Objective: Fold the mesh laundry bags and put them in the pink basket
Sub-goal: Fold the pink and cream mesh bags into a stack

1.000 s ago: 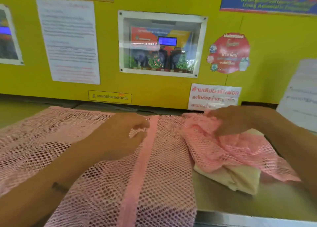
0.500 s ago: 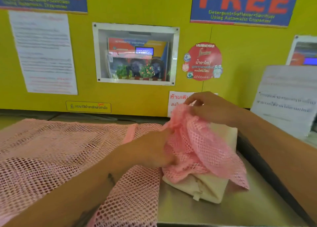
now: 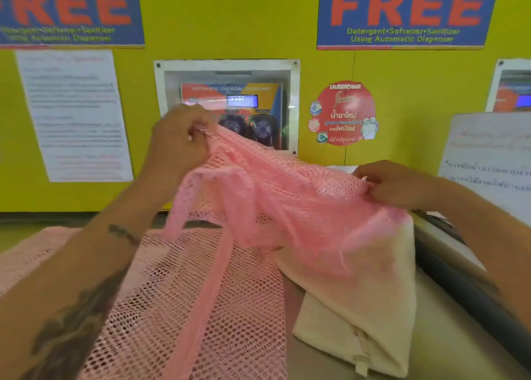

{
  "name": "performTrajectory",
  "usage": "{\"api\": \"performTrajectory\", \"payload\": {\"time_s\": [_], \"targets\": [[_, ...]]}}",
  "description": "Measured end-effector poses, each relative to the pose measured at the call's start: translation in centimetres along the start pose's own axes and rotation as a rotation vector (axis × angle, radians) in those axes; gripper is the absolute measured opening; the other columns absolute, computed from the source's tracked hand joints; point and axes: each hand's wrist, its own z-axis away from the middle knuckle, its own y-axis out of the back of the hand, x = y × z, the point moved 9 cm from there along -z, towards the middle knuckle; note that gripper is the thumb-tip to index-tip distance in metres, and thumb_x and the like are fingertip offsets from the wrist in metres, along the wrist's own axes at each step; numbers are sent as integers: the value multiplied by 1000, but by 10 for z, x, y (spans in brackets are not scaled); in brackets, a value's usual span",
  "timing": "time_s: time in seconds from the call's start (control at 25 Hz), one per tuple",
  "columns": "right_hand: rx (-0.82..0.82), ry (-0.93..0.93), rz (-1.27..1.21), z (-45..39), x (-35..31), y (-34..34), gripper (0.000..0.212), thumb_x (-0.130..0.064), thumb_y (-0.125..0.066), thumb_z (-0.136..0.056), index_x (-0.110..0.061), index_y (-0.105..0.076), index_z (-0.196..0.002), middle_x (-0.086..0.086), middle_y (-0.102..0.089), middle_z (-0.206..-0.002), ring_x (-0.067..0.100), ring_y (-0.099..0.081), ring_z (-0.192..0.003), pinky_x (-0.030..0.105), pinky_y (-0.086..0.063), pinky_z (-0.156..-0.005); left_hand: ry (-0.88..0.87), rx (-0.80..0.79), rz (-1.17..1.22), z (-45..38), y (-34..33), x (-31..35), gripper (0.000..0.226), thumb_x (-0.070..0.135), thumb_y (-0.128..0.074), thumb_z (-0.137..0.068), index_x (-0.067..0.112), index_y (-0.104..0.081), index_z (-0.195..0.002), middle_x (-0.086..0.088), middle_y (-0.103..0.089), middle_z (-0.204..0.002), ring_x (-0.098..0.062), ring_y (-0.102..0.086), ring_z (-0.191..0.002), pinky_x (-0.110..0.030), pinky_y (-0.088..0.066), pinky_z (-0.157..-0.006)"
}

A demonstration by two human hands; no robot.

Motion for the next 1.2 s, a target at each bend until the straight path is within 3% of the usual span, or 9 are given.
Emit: {"api": "performTrajectory", "payload": {"time_s": [0.12, 0.28, 0.44, 0.6, 0.72, 0.8, 0.88, 1.0, 1.2], "targets": [[-156, 5, 8, 1, -13, -8, 36, -1, -60, -75, -27, -73, -95, -2, -75, -92, 22, -69, -93, 44, -55, -86, 103, -79, 83, 5, 33, -38, 30, -4, -44, -78, 20, -63, -79, 2, -61, -80, -19, -59, -74, -32, -43, -69], [-308, -29, 79, -6, -52, -42, 50, -6, -69, -78, -35, -62, -118, -4, -64, -116, 15, -62, -106, 34, -49, -95, 643, -577, 501, 71, 8, -80, 18, 11, -60, -85, 17, -69, -99, -14, -74, -88, -19, -71, -79, -32, -52, -77], [-391, 247, 122, 2, -140, -99, 42, -39, -67, -87, -47, -52, -126, -13, -59, -128, 10, -58, -113, 34, -48, -96, 660, -866, -82, 122, 6, -119, 23, 26, -62, -88, 24, -65, -111, -4, -73, -104, -21, -69, -97, -43, -53, -89], [-598, 327, 441, 22, -172, -186, 65, -43, -63, -88, -31, -37, -146, -6, -44, -149, 20, -44, -135, 45, -38, -110, 507, -1223, -451, 167, -14, -115, 52, 53, -53, -89, 27, -51, -134, 11, -54, -130, -14, -55, -113, -40, -43, -103], [-574, 455, 404, 29, -184, -199, 26, -26, -61, -86, -24, -60, -112, -5, -64, -115, 20, -60, -110, 45, -50, -93, 460, -1177, -461, 171, -29, -115, 73, 57, -50, -88, 28, -27, -150, 2, -31, -157, -23, -32, -142, -45, -28, -116], [-652, 498, 225, 39, -192, -184, 19, -27, -65, -86, -25, -66, -105, -9, -68, -105, 16, -63, -100, 44, -51, -90, 494, -1116, -386, 168, -35, -115, 77, 44, -56, -86, 29, -19, -153, 1, -33, -157, -23, -33, -142, -41, -31, -114], [-759, 451, -67, 50, -195, -159, 26, -34, -66, -90, -29, -69, -115, -10, -72, -112, 10, -66, -104, 39, -50, -96, 431, -1038, -272, 160, -39, -108, 55, 28, -56, -84, 27, -47, -137, 6, -57, -134, -20, -53, -123, -35, -44, -98], [-504, 322, -86, 17, -168, -130, 27, -27, -60, -96, -32, -68, -121, -12, -70, -113, 9, -64, -107, 35, -49, -98, 271, -765, -106, 131, -32, -81, 14, 12, -55, -78, 23, -62, -81, 6, -64, -85, -18, -60, -85, -35, -47, -71], [-528, 286, 153, -1, -148, -165, 19, -30, -52, -93, -26, -69, -102, -8, -71, -100, 16, -66, -91, 41, -56, -81, 89, -366, 25, 86, 18, -43, 21, 7, -52, -69, 21, -60, -82, 5, -54, -80, -6, -51, -76, -24, -35, -62]]}}
